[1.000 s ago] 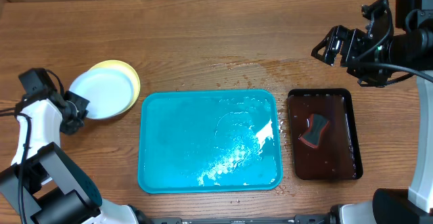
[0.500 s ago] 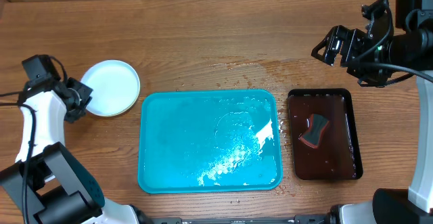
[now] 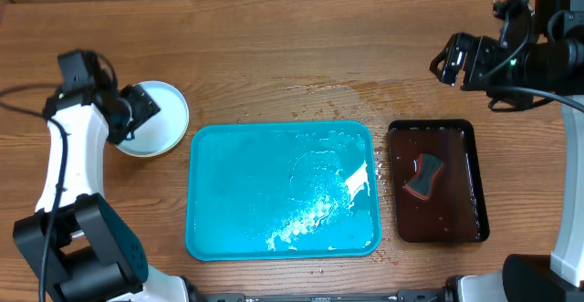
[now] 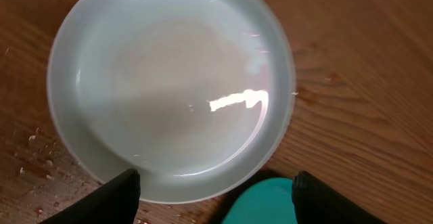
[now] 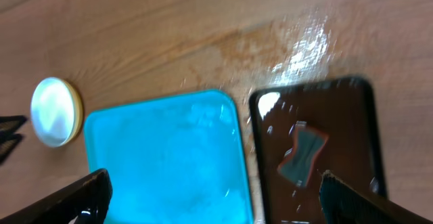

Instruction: Clean dirty plates on tray and stack at the side

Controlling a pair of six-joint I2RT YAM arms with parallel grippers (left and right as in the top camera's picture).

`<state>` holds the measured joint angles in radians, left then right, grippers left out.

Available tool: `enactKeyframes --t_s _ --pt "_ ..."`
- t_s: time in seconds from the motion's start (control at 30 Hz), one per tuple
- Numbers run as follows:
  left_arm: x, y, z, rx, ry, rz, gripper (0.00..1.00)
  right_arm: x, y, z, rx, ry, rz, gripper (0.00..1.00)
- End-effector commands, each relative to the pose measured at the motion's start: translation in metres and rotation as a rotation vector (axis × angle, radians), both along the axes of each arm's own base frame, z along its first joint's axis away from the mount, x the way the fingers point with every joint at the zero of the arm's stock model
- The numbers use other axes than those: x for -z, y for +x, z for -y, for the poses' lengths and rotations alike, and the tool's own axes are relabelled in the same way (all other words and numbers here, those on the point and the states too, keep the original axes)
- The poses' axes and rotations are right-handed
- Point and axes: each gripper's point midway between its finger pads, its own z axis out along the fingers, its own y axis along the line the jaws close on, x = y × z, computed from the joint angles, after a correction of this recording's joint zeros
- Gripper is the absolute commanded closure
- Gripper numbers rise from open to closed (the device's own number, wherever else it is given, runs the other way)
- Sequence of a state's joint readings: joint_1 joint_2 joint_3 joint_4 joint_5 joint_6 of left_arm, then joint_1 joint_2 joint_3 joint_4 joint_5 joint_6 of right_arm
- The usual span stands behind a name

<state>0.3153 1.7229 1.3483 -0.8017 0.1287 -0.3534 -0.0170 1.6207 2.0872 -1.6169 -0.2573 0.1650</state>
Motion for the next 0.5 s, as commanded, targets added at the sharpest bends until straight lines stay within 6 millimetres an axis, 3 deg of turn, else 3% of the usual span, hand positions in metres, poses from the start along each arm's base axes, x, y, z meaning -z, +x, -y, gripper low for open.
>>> enactKeyframes --t_s 0.0,0.13,0.27,0.47 --pt "-0.047 0.024 0.026 0.184 0.064 0.096 0.27 -0.008 0.008 0.004 -0.051 -0.067 0.077 0.0" --pt "-0.099 0.03 0.055 0.309 0.117 0.181 0.27 -0.029 0.011 0.005 -0.087 -0.101 0.192 0.0" --pt "-0.163 0.022 0.084 0.416 0.18 0.311 0.27 -0.061 -0.002 0.008 -0.091 -0.142 0.319 0.0" --pt "-0.266 -0.027 0.117 0.538 0.298 0.574 0.27 -0.126 -0.049 0.008 -0.107 -0.191 0.573 0.0"
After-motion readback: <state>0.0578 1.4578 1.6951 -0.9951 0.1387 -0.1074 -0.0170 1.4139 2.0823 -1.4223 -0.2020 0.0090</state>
